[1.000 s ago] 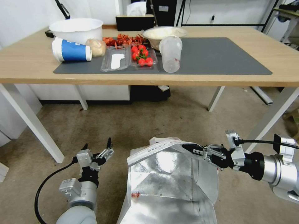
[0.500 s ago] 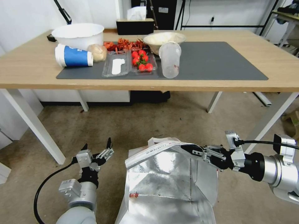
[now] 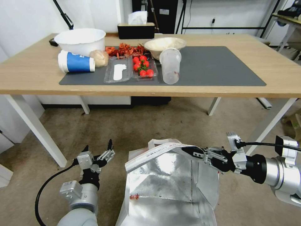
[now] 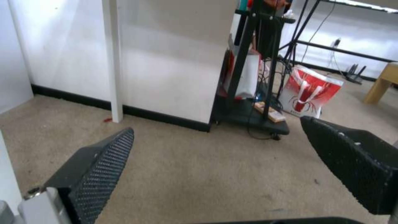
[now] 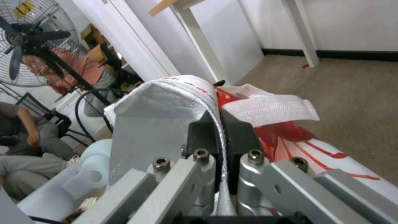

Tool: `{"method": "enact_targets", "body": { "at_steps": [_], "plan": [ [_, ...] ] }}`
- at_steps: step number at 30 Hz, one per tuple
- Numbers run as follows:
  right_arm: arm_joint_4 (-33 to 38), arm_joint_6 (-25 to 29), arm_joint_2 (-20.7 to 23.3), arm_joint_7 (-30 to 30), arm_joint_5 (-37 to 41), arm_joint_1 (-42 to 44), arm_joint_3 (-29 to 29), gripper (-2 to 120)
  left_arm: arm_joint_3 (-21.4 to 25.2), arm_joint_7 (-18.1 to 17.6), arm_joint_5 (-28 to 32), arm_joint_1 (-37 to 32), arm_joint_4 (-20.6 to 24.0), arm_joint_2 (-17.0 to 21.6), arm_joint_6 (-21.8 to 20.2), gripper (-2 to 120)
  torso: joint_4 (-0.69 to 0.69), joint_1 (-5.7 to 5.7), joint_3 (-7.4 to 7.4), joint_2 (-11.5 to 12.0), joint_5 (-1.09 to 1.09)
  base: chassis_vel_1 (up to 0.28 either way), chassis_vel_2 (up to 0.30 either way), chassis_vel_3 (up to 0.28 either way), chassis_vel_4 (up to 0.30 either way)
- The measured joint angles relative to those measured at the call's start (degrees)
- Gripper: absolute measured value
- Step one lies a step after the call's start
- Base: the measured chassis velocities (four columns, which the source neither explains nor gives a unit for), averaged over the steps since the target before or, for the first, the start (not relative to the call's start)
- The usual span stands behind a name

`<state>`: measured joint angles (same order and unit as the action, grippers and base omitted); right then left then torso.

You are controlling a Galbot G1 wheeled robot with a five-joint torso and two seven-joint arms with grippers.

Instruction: Pick up the food delivery bag from the floor and place it on the table.

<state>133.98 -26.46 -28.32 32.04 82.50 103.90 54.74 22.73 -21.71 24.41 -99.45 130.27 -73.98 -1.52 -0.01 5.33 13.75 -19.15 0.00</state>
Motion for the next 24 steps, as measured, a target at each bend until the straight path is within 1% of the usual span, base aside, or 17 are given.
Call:
{"method": "enact_targets", "body": {
  "at_steps": [4,9,15,22,23,24],
  "plan": [
    [0.0,0.0,0.0,0.1,-0.1,0.0,-0.1,0,0.0,0.0,0.0,-0.1,0.0,0.0,0.0,100,0.00,0.37,0.82,-1.2,0.00,0.000,0.000,0.000,0.000],
    [0.1,0.0,0.0,0.1,-0.2,0.0,-0.2,0,0.0,0.0,0.0,-0.2,0.1,0.0,0.0,100,0.00,0.68,1.39,-2.1,0.00,0.000,0.000,0.000,0.000],
    [0.2,0.0,-0.2,0.4,-0.3,0.1,-0.3,0,0.0,0.0,-0.2,-0.4,0.3,-0.1,0.0,100,0.01,1.17,2.40,-3.6,0.00,0.000,0.000,0.000,0.000],
    [0.4,0.0,-0.2,0.5,-0.4,0.1,-0.4,0,0.0,0.0,-0.2,-0.5,0.4,-0.1,0.1,100,0.00,1.53,3.08,-4.6,0.00,0.000,0.000,0.000,0.000],
    [0.5,0.0,-0.2,0.5,-0.4,0.1,-0.4,0,0.0,0.0,-0.1,-0.5,0.5,-0.1,0.1,100,0.00,1.73,3.54,-5.3,0.00,0.000,0.000,0.000,0.000],
    [0.5,0.0,-0.2,0.5,-0.4,0.1,-0.4,0,0.0,0.0,-0.1,-0.5,0.5,-0.1,0.1,100,0.00,1.73,3.54,-5.3,0.00,0.000,0.000,0.000,0.000]
  ]
}}
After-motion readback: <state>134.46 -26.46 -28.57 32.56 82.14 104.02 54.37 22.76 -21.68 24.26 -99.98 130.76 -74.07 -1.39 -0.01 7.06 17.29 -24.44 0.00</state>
